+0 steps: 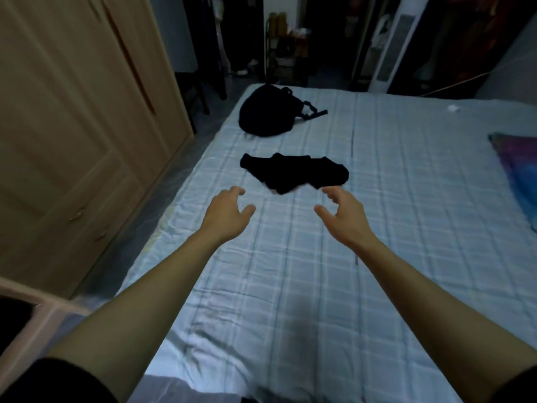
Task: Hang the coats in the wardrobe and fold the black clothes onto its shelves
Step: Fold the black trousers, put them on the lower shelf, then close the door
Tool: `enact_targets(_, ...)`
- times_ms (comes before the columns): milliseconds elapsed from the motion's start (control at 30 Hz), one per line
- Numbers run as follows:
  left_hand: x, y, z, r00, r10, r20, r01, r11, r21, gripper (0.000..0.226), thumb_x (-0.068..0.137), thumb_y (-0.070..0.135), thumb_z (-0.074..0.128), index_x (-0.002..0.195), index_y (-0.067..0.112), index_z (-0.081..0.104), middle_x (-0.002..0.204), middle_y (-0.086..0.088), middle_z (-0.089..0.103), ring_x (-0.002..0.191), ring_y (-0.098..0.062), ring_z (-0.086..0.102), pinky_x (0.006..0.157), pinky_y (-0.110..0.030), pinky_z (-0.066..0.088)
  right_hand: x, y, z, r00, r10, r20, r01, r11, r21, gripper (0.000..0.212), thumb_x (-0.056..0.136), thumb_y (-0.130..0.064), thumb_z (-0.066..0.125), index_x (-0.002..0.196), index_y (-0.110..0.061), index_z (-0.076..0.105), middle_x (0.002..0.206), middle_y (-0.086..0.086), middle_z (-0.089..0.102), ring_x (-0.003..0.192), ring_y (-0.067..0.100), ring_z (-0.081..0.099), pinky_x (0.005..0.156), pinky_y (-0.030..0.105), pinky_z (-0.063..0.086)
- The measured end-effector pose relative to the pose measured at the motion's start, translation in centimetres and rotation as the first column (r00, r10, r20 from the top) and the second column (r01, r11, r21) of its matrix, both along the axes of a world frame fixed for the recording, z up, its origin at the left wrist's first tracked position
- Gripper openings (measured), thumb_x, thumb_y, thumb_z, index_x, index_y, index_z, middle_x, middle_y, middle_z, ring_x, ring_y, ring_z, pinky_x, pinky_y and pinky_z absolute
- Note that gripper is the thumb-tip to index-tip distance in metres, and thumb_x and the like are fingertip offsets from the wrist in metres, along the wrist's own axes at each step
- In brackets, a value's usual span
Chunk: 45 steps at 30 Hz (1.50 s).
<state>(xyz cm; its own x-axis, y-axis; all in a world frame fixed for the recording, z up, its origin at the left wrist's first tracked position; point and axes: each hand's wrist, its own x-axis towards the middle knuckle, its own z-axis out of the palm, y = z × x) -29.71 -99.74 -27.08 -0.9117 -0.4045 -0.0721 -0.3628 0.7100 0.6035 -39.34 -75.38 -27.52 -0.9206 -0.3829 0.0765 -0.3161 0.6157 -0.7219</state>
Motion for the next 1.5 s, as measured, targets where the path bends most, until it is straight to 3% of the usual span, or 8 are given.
enact_targets(300, -15.7, -5.4, -7.3, 0.984, -0.124, 0.132, 0.110, 0.988, 0.107, 0.054, 0.092, 0.040, 0.059, 0.138, 0.014, 0.045, 0.137, -0.013, 0.051, 0.122, -0.030, 0.050, 0.101, -0.041, 0.043, -13.0, -3.6, -5.1, 0.990, -0.123, 0.072, 0.111, 0.983, 0.143, 0.048, 0.090, -0.025, 0.065, 0.134, -0.012, 0.051, 0.132, 0.011, 0.055, 0.121, 0.024, 0.053, 0.100, 0.031, 0.038)
enact_targets(833, -42.4, -13.8, -26.2, 0.942, -0.182, 0.281, 0.190, 0.982, 0.002, 0.053, 0.091, 0.036, 0.062, 0.138, 0.018, 0.047, 0.134, -0.008, 0.052, 0.119, -0.024, 0.049, 0.097, -0.034, 0.044, -39.9, -10.7, -26.4, 0.960, -0.170, 0.221, 0.119, 0.967, 0.227, 0.048, 0.088, -0.019, 0.067, 0.134, -0.013, 0.051, 0.127, 0.008, 0.056, 0.108, 0.017, 0.055, 0.093, 0.020, 0.035)
enact_targets(967, -47.8, -15.0, -30.4, 0.937, -0.235, 0.259, 0.266, 0.959, -0.093, 0.060, 0.089, 0.039, 0.063, 0.142, 0.021, 0.042, 0.146, -0.006, 0.041, 0.132, -0.027, 0.036, 0.109, -0.040, 0.036, -44.4, -11.0, -31.7, 0.957, -0.231, 0.177, 0.155, 0.919, 0.361, 0.064, 0.083, -0.031, 0.072, 0.140, -0.021, 0.045, 0.144, 0.012, 0.043, 0.130, 0.030, 0.041, 0.107, 0.039, 0.036)
enact_targets(1133, -53.1, -15.4, -33.7, 0.855, -0.344, 0.388, 0.442, 0.875, -0.197, 0.091, 0.074, 0.072, 0.061, 0.150, 0.039, 0.023, 0.162, -0.009, 0.012, 0.147, -0.030, 0.012, 0.116, -0.050, 0.019, -47.7, -11.5, -36.2, 0.984, -0.101, 0.144, -0.013, 0.775, 0.631, 0.099, 0.076, -0.056, 0.071, 0.153, -0.038, 0.011, 0.162, 0.011, -0.001, 0.148, 0.037, -0.001, 0.117, 0.054, 0.010)
enact_targets(1233, -53.3, -12.4, -34.8, 0.841, -0.404, 0.359, 0.514, 0.805, -0.298, 0.103, 0.058, 0.091, 0.045, 0.146, 0.038, 0.031, 0.162, -0.008, 0.007, 0.147, -0.031, 0.009, 0.116, -0.053, 0.016, -48.7, -12.0, -38.1, 0.999, -0.026, 0.025, 0.006, 0.804, 0.594, 0.101, 0.072, -0.052, 0.073, 0.153, -0.036, 0.015, 0.161, 0.014, 0.005, 0.148, 0.037, 0.001, 0.116, 0.056, 0.006)
enact_targets(1333, -51.8, -8.6, -36.4, 0.784, -0.456, 0.422, 0.606, 0.711, -0.357, 0.096, 0.064, 0.079, 0.053, 0.145, 0.033, 0.030, 0.157, -0.002, 0.020, 0.141, -0.027, 0.021, 0.112, -0.052, 0.020, -49.0, -12.6, -39.0, 0.996, 0.040, -0.080, 0.005, 0.869, 0.495, 0.077, 0.071, -0.037, 0.068, 0.143, -0.033, 0.041, 0.155, 0.016, 0.026, 0.145, 0.037, 0.018, 0.115, 0.059, 0.014)
enact_targets(1400, -51.1, -7.4, -37.4, 0.814, -0.436, 0.385, 0.577, 0.689, -0.438, 0.070, 0.077, 0.053, 0.062, 0.138, 0.029, 0.037, 0.143, 0.000, 0.038, 0.129, -0.024, 0.037, 0.107, -0.045, 0.027, -49.2, -12.8, -39.2, 0.986, 0.067, -0.151, 0.004, 0.905, 0.426, 0.062, 0.066, -0.026, 0.063, 0.128, -0.025, 0.059, 0.142, 0.015, 0.044, 0.136, 0.037, 0.035, 0.111, 0.059, 0.026)
enact_targets(1500, -51.4, -7.4, -37.1, 0.857, -0.415, 0.305, 0.510, 0.768, -0.388, 0.040, 0.081, 0.030, 0.066, 0.119, 0.029, 0.052, 0.114, 0.006, 0.052, 0.105, -0.018, 0.050, 0.091, -0.032, 0.040, -49.7, -13.2, -38.1, 0.997, 0.070, -0.024, -0.053, 0.901, 0.430, 0.066, 0.067, -0.029, 0.071, 0.131, -0.025, 0.055, 0.137, 0.006, 0.046, 0.131, 0.030, 0.040, 0.106, 0.049, 0.037)
